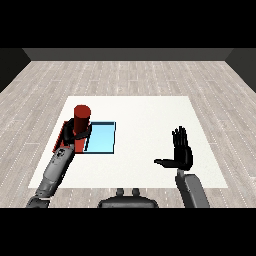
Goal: Pick the red can and put it in the red box
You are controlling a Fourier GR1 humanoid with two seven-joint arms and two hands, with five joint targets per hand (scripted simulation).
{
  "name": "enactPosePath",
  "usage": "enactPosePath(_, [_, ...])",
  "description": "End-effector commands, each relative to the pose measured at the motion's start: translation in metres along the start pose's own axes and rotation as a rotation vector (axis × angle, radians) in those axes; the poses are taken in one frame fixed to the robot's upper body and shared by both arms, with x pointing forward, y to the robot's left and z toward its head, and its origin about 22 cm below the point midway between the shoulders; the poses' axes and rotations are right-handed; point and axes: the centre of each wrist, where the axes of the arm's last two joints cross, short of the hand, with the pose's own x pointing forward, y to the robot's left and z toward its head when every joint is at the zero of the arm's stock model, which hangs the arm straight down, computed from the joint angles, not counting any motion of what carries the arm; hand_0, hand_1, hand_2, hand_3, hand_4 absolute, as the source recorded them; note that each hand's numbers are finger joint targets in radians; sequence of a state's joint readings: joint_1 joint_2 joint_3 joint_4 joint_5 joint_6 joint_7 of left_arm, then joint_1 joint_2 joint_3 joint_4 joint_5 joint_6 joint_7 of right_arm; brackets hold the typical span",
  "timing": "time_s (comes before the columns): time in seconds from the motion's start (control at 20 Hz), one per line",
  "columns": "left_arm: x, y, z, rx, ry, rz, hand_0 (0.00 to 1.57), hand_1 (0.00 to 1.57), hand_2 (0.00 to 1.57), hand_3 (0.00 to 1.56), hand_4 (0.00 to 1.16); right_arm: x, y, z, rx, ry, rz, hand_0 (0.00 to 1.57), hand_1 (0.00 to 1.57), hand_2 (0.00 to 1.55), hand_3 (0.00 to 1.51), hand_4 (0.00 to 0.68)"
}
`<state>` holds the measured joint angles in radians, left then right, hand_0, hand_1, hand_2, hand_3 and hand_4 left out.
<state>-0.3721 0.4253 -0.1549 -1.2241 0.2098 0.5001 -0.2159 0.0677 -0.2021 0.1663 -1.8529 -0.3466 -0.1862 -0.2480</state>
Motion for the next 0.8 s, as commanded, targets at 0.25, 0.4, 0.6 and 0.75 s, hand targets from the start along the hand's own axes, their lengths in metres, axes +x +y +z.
enactPosePath(0.25, [-0.067,0.069,-0.021,0.057,0.33,-0.346,1.57,1.57,1.55,1.47,1.05,-0.02,-0.018,-0.017,-0.032,0.028,0.038,0.0,0.0,0.0,0.0,0.0])
enactPosePath(0.4, [-0.1,0.072,0.001,0.035,0.48,-0.46,1.57,1.57,1.53,1.42,1.0,-0.03,-0.011,-0.005,-0.034,0.033,0.015,0.0,0.0,0.0,0.0,0.0])
enactPosePath(0.6, [-0.099,0.092,-0.022,0.055,0.621,-0.548,1.06,1.06,0.98,0.62,0.82,-0.037,-0.01,-0.008,-0.046,0.014,0.016,0.0,0.0,0.0,0.0,0.0])
enactPosePath(0.75, [-0.12,0.084,-0.001,0.038,0.699,-0.559,0.0,0.0,0.32,0.0,0.71,-0.049,-0.008,-0.017,-0.063,0.046,0.035,0.0,0.0,0.0,0.0,0.0])
